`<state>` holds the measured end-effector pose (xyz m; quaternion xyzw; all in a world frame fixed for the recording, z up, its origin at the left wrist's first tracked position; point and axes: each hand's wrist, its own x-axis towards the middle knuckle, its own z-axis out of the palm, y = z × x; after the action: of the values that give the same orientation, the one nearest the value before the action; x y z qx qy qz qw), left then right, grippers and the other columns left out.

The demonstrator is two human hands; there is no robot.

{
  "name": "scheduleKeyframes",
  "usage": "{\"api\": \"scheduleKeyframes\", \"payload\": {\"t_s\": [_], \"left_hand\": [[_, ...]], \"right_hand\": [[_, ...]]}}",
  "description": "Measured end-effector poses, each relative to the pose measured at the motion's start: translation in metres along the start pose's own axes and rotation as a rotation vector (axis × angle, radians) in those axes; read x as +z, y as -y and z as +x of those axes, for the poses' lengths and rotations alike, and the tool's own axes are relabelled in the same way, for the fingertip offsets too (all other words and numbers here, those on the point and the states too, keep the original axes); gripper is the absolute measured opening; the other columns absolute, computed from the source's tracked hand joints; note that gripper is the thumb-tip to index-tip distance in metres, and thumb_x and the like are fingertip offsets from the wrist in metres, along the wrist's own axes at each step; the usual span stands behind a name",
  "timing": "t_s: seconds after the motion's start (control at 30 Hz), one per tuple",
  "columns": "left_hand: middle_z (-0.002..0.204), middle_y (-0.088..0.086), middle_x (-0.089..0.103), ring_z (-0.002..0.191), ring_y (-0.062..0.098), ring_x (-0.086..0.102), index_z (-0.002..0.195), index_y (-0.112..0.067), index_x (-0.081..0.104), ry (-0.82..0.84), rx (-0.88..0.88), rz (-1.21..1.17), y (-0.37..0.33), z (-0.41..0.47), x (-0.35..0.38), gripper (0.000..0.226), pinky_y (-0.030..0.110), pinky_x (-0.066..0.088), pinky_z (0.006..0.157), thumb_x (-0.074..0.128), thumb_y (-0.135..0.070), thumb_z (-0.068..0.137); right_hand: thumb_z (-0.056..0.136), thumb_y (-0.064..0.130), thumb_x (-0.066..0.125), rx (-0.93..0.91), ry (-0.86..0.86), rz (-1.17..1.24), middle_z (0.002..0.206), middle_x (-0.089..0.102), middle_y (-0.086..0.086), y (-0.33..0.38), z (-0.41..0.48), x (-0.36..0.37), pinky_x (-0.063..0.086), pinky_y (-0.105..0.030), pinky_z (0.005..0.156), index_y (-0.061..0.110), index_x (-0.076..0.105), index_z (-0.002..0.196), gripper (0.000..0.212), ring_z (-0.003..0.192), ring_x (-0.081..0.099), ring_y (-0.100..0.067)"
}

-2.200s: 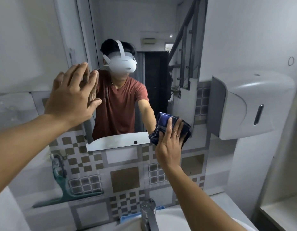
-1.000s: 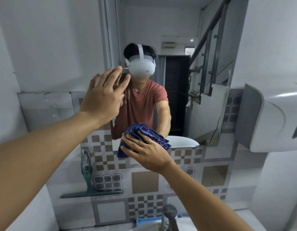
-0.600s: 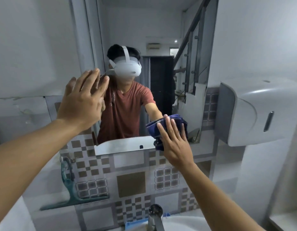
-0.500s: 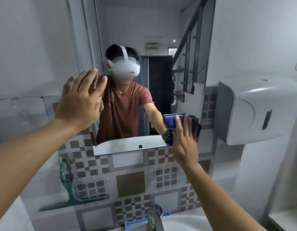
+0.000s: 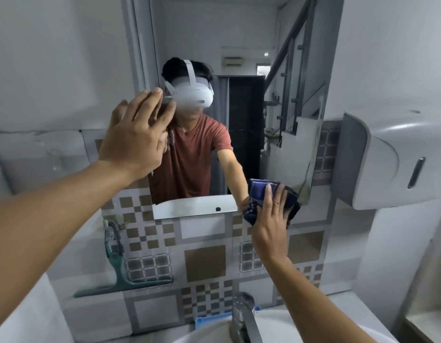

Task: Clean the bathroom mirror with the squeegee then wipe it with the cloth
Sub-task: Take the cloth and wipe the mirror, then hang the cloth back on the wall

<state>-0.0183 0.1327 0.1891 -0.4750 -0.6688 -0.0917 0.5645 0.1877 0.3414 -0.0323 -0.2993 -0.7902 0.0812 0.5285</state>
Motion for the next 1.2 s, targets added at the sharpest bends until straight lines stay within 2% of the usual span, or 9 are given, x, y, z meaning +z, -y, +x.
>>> {"api": "scheduleKeyframes", "payload": {"t_s": [0.13,0.27,0.47,0.73,0.83,0.93,1.07,1.13,1.2], "left_hand": [[0.159,0.021,0.031,0.147,0.037,0.028,0.154,-0.014,0.037,0.011,-0.008,-0.016,-0.001,0.0,-0.003,0.055,0.059,0.029,0.113,0.037,-0.026,0.1],[0.16,0.021,0.031,0.148,0.038,0.028,0.155,-0.014,0.036,0.035,-0.011,-0.028,-0.001,0.001,-0.005,0.057,0.06,0.029,0.113,0.043,-0.025,0.099],[0.16,0.021,0.032,0.147,0.039,0.03,0.155,-0.014,0.035,0.071,-0.005,-0.023,-0.002,0.001,-0.011,0.06,0.061,0.03,0.114,0.049,-0.023,0.098],[0.162,0.019,0.029,0.15,0.037,0.027,0.156,-0.014,0.033,0.141,-0.034,-0.03,-0.009,0.003,-0.021,0.061,0.063,0.028,0.115,0.049,-0.024,0.097],[0.162,0.019,0.03,0.149,0.037,0.028,0.154,-0.014,0.038,0.176,-0.045,-0.064,-0.01,0.004,-0.028,0.062,0.064,0.028,0.115,0.053,-0.023,0.094],[0.162,0.019,0.03,0.15,0.037,0.028,0.152,-0.015,0.041,0.228,-0.055,-0.097,-0.009,0.004,-0.037,0.061,0.063,0.028,0.117,0.056,-0.023,0.094],[0.154,0.018,0.043,0.145,0.035,0.037,0.141,-0.014,0.057,0.307,-0.043,-0.17,-0.01,-0.01,-0.052,0.05,0.055,0.032,0.118,0.062,-0.021,0.092],[0.144,0.012,0.057,0.138,0.031,0.048,0.133,-0.015,0.064,0.329,-0.086,-0.236,-0.014,-0.025,-0.063,0.04,0.048,0.036,0.116,0.061,-0.019,0.093],[0.133,0.006,0.066,0.124,0.025,0.059,0.13,-0.018,0.066,0.397,-0.228,-0.395,-0.022,-0.038,-0.081,0.034,0.038,0.044,0.105,0.055,-0.019,0.099]], "right_hand": [[0.093,0.009,0.054,-0.329,0.083,-0.195,0.168,-0.006,-0.015,0.023,-0.002,0.013,-0.003,-0.06,0.122,0.018,-0.004,0.161,0.089,0.155,-0.009,-0.031],[0.09,0.014,0.034,-0.58,0.141,-0.245,0.168,0.004,-0.014,0.062,0.002,0.025,0.002,-0.058,0.123,0.018,0.005,0.161,0.077,0.156,-0.001,-0.029],[0.096,0.019,0.035,-0.856,0.197,-0.271,0.166,0.018,-0.014,0.113,0.002,0.048,0.008,-0.054,0.124,0.014,0.025,0.158,0.064,0.155,0.013,-0.027],[0.101,0.015,0.031,-1.098,0.602,-0.157,0.156,0.04,-0.018,0.14,-0.015,0.054,0.008,-0.049,0.126,0.006,0.046,0.145,0.047,0.151,0.026,-0.032],[0.099,0.006,0.05,-0.982,0.808,0.015,0.155,0.041,-0.019,0.15,-0.028,0.031,0.017,-0.052,0.124,0.006,0.043,0.146,0.048,0.148,0.031,-0.034],[0.094,0.007,0.063,-0.611,0.944,0.201,0.148,0.048,-0.009,0.157,-0.039,0.001,0.047,-0.046,0.108,0.02,0.039,0.143,0.056,0.131,0.05,-0.029],[0.102,0.013,0.048,-0.144,0.944,0.449,0.121,0.059,-0.005,0.164,-0.032,-0.036,0.06,-0.039,0.082,0.032,0.05,0.124,0.028,0.098,0.065,-0.022],[0.103,0.013,0.043,0.0,0.918,0.536,0.116,0.057,-0.009,0.166,-0.024,-0.054,0.058,-0.033,0.069,0.034,0.053,0.117,0.027,0.092,0.066,-0.026],[0.103,0.008,0.043,0.12,0.898,0.682,0.109,0.063,-0.017,0.171,-0.014,-0.071,0.058,-0.039,0.064,0.03,0.056,0.114,0.028,0.087,0.069,-0.035]]}}
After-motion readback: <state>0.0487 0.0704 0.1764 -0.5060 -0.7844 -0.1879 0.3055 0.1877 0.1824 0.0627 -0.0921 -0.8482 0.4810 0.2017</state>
